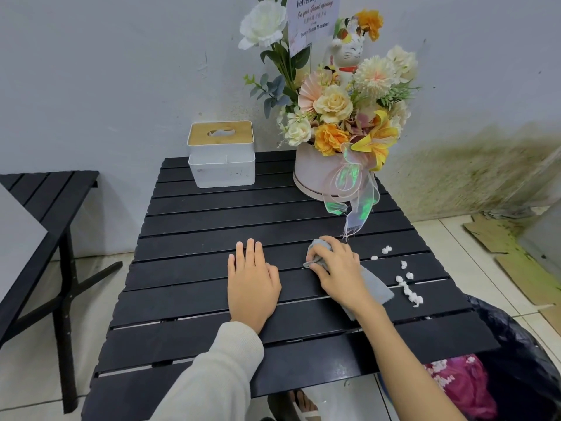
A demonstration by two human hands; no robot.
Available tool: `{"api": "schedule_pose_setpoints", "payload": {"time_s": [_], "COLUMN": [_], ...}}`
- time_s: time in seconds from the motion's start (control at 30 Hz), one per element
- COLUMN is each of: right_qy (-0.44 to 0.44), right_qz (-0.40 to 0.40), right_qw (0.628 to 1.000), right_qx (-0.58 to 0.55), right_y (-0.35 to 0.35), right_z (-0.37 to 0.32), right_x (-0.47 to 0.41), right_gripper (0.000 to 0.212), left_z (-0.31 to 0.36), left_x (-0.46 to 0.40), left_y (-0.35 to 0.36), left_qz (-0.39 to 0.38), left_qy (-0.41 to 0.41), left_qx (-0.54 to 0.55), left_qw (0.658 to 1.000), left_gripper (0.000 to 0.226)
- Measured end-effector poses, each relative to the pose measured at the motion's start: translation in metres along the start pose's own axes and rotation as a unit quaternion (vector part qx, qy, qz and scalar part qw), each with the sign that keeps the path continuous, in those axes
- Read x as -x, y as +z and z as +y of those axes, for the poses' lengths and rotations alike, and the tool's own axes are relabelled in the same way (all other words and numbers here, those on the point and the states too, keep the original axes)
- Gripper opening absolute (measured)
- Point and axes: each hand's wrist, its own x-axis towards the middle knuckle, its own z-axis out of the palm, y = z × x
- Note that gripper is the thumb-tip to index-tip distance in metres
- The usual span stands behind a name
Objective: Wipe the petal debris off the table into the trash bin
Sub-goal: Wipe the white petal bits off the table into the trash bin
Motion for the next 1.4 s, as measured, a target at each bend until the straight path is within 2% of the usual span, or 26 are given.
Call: {"api": "schedule_pose_setpoints", "payload": {"time_s": [0.13,0.27,0.4,0.5,0.6,0.73,0.9,1.1,1.3,1.4], "right_qy": [-0.037,-0.038,-0.012,-0.007,-0.040,-0.101,-0.070,-0.007,-0.005,0.007], "right_qz": [-0.008,-0.028,0.042,0.058,0.048,-0.003,-0.069,0.002,0.059,0.057], "right_qw": [0.999,0.998,0.998,0.996,0.990,0.986,0.993,1.000,0.997,0.997], "right_qx": [0.034,0.029,0.042,0.068,0.123,0.129,0.062,0.026,0.054,0.054], "right_y": [0.006,0.004,0.000,0.003,0.009,0.012,0.000,0.000,0.009,0.006], "right_z": [-0.014,-0.021,-0.003,0.000,-0.011,-0.033,-0.024,-0.014,-0.015,-0.015], "right_x": [-0.005,-0.009,-0.004,-0.003,-0.003,-0.004,-0.005,-0.005,-0.003,-0.005], "right_gripper": [0.012,0.012,0.007,0.014,0.025,0.025,0.025,0.020,0.026,0.016], "left_z": [0.000,0.001,0.001,0.000,0.001,0.002,0.001,0.001,0.001,0.002], "left_x": [0.000,0.000,0.000,0.000,0.000,-0.001,-0.001,-0.001,-0.002,-0.002], "left_y": [0.000,-0.002,-0.002,0.000,0.000,-0.003,-0.002,-0.001,-0.001,-0.002], "left_qz": [-0.002,0.005,0.006,0.004,0.003,0.002,0.002,-0.007,-0.007,-0.006], "left_qy": [-0.002,0.002,0.002,0.000,-0.002,0.000,0.000,0.001,-0.002,-0.001], "left_qx": [0.002,0.001,0.007,0.005,0.001,-0.006,-0.001,-0.008,-0.008,-0.006], "left_qw": [1.000,1.000,1.000,1.000,1.000,1.000,1.000,1.000,1.000,1.000], "left_gripper": [0.059,0.055,0.057,0.058,0.058,0.055,0.055,0.059,0.057,0.056]}}
